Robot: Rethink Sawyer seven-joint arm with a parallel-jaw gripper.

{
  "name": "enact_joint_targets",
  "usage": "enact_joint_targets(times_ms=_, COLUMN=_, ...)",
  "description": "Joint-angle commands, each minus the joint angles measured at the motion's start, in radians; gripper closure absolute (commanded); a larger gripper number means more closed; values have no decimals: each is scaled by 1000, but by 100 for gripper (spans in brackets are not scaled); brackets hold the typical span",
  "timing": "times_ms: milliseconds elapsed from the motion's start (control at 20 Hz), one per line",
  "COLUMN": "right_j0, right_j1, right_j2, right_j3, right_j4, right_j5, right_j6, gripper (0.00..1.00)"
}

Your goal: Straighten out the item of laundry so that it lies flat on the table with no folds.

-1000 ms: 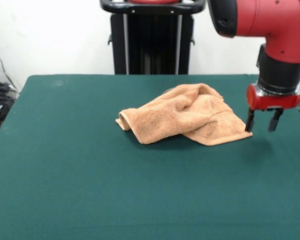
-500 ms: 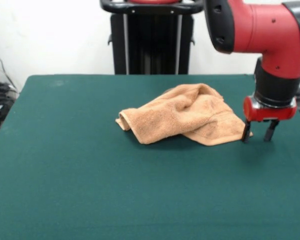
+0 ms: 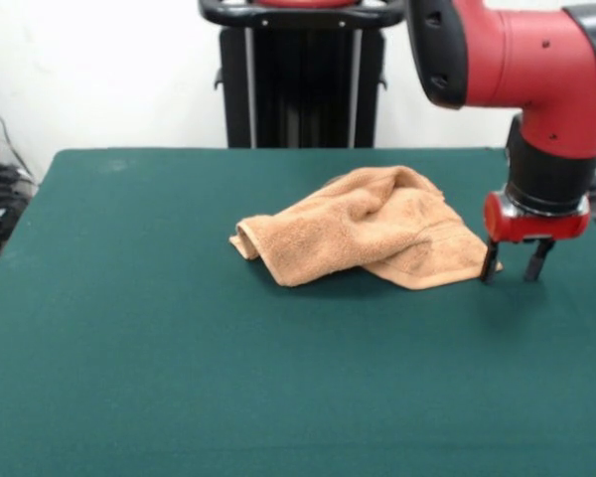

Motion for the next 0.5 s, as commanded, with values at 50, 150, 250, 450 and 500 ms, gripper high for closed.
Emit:
enact_joint_targets(times_ms=50, right_j0=2, right_j1=20, right_j2=40, right_j3=24, right_j4=38, right_j5=-19, right_j6=224, gripper=0)
enact_joint_targets(times_ms=150, right_j0=0, right_j1=-11, right_j2=46, right_j3=77, right_j4=34, right_j5=-33, right_j6=228, gripper=0)
enact_joint_targets(times_ms=250, right_j0=-9, right_j1=-36, right_j2=55, right_j3=121, right_j4=30, right_j5=-45, right_j6=224, gripper=0)
enact_joint_targets(times_ms=450, right_j0=-20, right_j1=-82, right_j2=62, right_j3=187, right_j4=19, right_j5=-61, right_j6=215, gripper=0)
enact_joint_targets(times_ms=500, right_j0=-23, right_j1=-92, right_j2=66, right_j3=203, right_j4=17, right_j5=-67, right_j6=212, gripper=0)
